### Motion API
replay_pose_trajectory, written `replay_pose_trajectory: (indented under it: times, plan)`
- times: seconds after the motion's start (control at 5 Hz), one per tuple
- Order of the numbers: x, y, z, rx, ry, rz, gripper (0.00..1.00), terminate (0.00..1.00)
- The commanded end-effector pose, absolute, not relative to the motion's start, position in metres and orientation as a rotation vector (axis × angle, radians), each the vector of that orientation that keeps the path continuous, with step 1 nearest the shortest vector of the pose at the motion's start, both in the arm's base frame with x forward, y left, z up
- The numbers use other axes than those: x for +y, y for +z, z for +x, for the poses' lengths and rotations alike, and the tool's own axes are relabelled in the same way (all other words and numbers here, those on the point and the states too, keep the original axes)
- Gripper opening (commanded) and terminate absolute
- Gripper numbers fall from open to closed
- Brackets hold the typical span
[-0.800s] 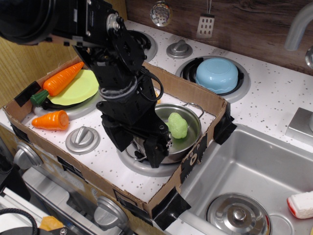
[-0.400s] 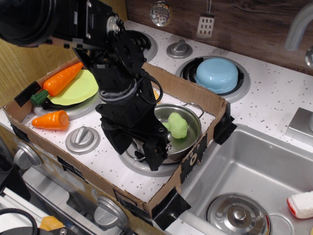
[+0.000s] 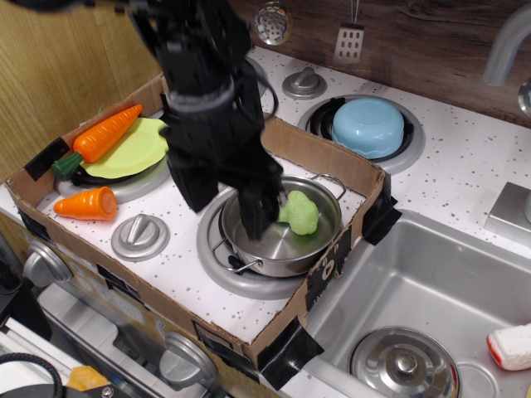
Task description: Take carrot off plate
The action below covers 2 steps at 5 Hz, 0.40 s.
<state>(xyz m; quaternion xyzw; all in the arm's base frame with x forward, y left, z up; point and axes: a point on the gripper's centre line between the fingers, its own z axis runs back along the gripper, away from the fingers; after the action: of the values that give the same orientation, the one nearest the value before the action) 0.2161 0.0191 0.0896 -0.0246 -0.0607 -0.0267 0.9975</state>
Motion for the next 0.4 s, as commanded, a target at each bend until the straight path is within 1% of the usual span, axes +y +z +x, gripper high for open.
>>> replay_pose_trajectory:
  times: [0.0, 0.2]
  plan:
    - [0.074, 0.098, 0.238, -0.095, 0.007, -0.009, 1.00, 0.00]
    - [0.110, 0.086, 0.248, -0.110, -0.034, 0.079, 1.00, 0.00]
